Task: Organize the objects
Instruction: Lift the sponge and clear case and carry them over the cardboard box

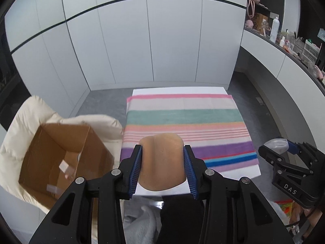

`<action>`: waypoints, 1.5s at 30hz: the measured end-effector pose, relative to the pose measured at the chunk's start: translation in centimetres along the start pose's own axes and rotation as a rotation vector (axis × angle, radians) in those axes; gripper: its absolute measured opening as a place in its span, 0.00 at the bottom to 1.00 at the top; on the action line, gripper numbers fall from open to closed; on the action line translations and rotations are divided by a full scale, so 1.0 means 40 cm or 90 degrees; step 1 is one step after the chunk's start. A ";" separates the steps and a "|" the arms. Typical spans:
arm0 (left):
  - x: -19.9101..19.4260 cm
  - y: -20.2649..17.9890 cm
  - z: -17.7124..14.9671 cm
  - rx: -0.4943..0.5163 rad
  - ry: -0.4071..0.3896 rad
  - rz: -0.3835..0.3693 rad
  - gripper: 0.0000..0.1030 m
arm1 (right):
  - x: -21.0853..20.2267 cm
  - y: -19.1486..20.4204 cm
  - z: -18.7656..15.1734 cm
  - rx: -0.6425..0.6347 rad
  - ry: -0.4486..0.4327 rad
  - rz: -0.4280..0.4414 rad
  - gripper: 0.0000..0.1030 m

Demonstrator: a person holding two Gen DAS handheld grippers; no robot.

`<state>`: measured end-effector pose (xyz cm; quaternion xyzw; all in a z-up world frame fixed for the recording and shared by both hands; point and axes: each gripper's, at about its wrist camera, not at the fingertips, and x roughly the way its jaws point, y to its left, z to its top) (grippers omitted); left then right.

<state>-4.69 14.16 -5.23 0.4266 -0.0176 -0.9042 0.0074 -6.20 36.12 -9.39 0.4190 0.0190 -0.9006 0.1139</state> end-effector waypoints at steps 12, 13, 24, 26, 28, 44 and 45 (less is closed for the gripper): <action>-0.002 0.036 -0.096 -0.012 0.022 0.030 0.40 | -0.060 0.043 -0.083 -0.015 0.013 0.023 0.59; -0.001 0.037 -0.097 -0.014 0.023 0.028 0.40 | -0.063 0.047 -0.085 -0.016 0.012 0.023 0.59; 0.016 0.043 -0.107 -0.010 0.036 0.021 0.40 | -0.065 0.061 -0.083 -0.017 0.021 0.019 0.59; 0.021 0.046 -0.107 -0.012 0.041 0.021 0.40 | -0.063 0.062 -0.082 -0.018 0.022 0.017 0.59; 0.028 0.052 -0.107 -0.016 0.047 0.022 0.40 | -0.059 0.063 -0.080 -0.017 0.024 0.015 0.59; 0.052 0.099 -0.113 -0.051 0.072 0.029 0.40 | -0.029 0.102 -0.071 -0.043 0.044 0.017 0.59; 0.053 0.103 -0.118 -0.050 0.073 0.035 0.40 | -0.026 0.112 -0.070 -0.048 0.043 0.017 0.59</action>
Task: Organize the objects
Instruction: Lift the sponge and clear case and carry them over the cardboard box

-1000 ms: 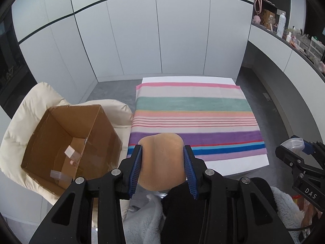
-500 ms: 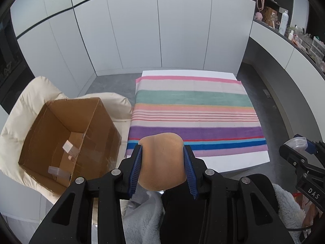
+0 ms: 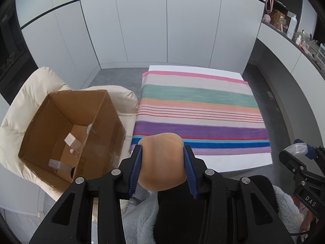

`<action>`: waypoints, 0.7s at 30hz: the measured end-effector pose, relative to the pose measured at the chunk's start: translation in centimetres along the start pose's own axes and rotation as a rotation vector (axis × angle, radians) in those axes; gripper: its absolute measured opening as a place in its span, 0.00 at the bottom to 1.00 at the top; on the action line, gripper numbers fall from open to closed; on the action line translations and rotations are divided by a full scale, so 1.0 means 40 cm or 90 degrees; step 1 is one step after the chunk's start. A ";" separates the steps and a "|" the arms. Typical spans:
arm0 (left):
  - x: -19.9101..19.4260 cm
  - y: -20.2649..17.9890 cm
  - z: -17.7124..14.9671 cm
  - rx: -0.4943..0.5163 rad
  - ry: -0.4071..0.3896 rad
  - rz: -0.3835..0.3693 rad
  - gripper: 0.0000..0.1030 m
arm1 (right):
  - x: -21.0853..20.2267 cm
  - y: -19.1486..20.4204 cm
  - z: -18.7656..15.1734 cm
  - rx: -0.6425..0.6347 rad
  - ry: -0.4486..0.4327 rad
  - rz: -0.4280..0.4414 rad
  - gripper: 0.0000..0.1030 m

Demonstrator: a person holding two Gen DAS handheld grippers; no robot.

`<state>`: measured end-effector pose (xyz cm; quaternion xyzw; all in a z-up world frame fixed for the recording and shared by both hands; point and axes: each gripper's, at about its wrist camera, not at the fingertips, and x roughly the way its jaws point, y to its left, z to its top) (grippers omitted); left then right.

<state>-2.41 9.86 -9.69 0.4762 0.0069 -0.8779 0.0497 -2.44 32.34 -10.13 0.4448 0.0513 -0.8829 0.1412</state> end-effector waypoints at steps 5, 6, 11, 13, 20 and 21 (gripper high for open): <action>0.012 0.047 -0.032 -0.018 0.021 0.018 0.40 | 0.014 0.052 0.012 -0.031 -0.003 0.016 0.59; 0.014 0.064 -0.039 -0.027 0.027 0.022 0.40 | 0.017 0.069 0.017 -0.040 -0.004 0.022 0.59; -0.003 0.164 -0.071 -0.078 0.026 0.059 0.40 | 0.037 0.157 0.038 -0.086 -0.003 0.056 0.59; -0.015 0.206 -0.084 -0.099 0.021 0.076 0.40 | 0.048 0.204 0.045 -0.109 -0.002 0.074 0.59; -0.051 0.343 -0.143 -0.167 0.020 0.120 0.40 | 0.070 0.385 0.051 -0.194 0.002 0.137 0.59; -0.057 0.362 -0.155 -0.178 0.022 0.125 0.40 | 0.073 0.418 0.050 -0.210 0.002 0.147 0.59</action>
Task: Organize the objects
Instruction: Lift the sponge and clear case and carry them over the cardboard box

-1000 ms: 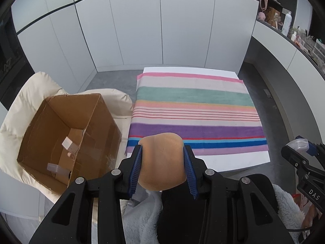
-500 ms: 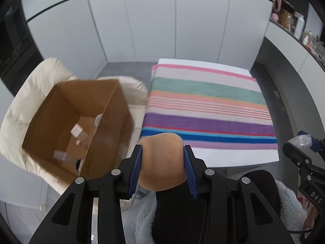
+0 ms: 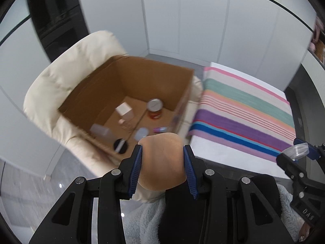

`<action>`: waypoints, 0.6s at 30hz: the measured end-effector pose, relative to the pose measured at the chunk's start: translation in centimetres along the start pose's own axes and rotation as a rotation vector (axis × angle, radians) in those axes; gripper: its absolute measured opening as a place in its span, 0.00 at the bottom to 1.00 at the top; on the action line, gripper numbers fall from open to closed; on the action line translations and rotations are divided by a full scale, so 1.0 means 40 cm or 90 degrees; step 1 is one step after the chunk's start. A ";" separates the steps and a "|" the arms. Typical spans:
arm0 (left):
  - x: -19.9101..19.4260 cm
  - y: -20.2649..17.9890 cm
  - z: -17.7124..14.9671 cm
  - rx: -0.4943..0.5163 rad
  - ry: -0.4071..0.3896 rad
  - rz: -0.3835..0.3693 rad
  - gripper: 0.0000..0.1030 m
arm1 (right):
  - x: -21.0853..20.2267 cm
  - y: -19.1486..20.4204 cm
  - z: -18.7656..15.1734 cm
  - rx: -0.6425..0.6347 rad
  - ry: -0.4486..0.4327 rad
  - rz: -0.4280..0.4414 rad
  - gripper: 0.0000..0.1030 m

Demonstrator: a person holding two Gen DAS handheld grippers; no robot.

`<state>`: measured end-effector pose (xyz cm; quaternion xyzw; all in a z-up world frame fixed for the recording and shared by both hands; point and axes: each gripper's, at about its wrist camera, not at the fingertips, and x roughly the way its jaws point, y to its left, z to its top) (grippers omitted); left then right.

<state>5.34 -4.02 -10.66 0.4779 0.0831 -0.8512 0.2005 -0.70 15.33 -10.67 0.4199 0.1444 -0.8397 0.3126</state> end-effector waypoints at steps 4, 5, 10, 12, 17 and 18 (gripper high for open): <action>-0.011 0.083 -0.017 -0.036 0.002 0.018 0.40 | 0.031 0.098 0.028 -0.047 0.003 0.032 0.59; -0.016 0.107 -0.022 -0.051 0.001 0.023 0.40 | 0.038 0.121 0.034 -0.057 0.005 0.039 0.59; -0.032 0.183 -0.041 -0.088 -0.002 0.040 0.40 | 0.073 0.236 0.053 -0.105 0.014 0.078 0.59; -0.034 0.207 -0.044 -0.100 -0.003 0.046 0.40 | 0.087 0.276 0.060 -0.124 0.018 0.090 0.59; -0.016 0.243 -0.027 -0.111 -0.013 0.065 0.40 | 0.119 0.345 0.080 -0.158 0.023 0.113 0.59; -0.010 0.246 -0.019 -0.111 -0.015 0.070 0.40 | 0.128 0.357 0.088 -0.164 0.024 0.117 0.59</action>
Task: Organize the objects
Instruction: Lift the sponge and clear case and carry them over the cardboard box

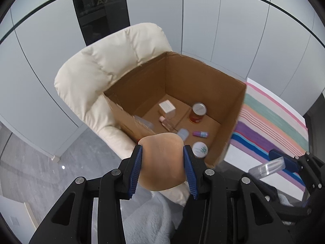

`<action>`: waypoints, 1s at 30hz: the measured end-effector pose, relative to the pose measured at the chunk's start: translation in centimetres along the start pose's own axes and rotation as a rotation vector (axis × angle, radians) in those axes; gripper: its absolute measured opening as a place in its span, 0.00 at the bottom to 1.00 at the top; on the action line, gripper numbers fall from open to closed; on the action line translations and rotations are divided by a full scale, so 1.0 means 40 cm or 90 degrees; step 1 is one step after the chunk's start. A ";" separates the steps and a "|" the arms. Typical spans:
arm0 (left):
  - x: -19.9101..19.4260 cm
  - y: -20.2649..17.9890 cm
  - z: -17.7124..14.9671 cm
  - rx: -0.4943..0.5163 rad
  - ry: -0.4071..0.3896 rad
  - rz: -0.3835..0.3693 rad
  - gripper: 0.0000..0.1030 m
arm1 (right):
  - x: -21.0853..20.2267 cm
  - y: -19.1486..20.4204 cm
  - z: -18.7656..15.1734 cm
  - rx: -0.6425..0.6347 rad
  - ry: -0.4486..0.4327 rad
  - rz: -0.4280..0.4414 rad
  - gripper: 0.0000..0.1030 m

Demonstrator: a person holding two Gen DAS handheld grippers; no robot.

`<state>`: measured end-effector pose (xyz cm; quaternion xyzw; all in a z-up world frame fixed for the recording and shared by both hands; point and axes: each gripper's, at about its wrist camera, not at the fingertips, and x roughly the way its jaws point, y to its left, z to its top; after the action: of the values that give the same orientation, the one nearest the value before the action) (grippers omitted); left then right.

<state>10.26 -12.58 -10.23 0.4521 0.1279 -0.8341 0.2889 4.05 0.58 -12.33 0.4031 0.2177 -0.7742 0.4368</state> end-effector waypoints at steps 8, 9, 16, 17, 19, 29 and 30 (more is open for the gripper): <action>0.059 -0.016 0.078 0.010 -0.009 0.004 0.40 | 0.074 -0.001 0.072 -0.010 0.003 0.008 0.59; 0.068 -0.016 0.092 0.011 -0.012 0.007 0.40 | 0.084 -0.006 0.083 -0.009 0.003 0.008 0.59; 0.145 -0.012 0.178 0.012 -0.016 0.025 0.41 | 0.154 -0.041 0.156 0.000 0.002 0.004 0.59; 0.157 -0.010 0.189 0.010 -0.014 0.026 0.41 | 0.163 -0.044 0.166 -0.001 0.001 0.004 0.59; 0.185 -0.005 0.210 0.006 -0.006 0.025 0.41 | 0.186 -0.049 0.191 -0.004 -0.001 0.003 0.59; 0.286 0.044 0.282 -0.027 0.021 0.049 0.42 | 0.316 -0.064 0.277 -0.015 0.012 0.014 0.59; 0.297 0.047 0.289 -0.029 0.022 0.051 0.42 | 0.334 -0.065 0.280 -0.014 0.017 0.015 0.59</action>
<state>-1.52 -23.93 -13.55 0.4647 0.1337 -0.8108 0.3299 -6.94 -12.46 -16.73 0.4111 0.2269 -0.7611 0.4476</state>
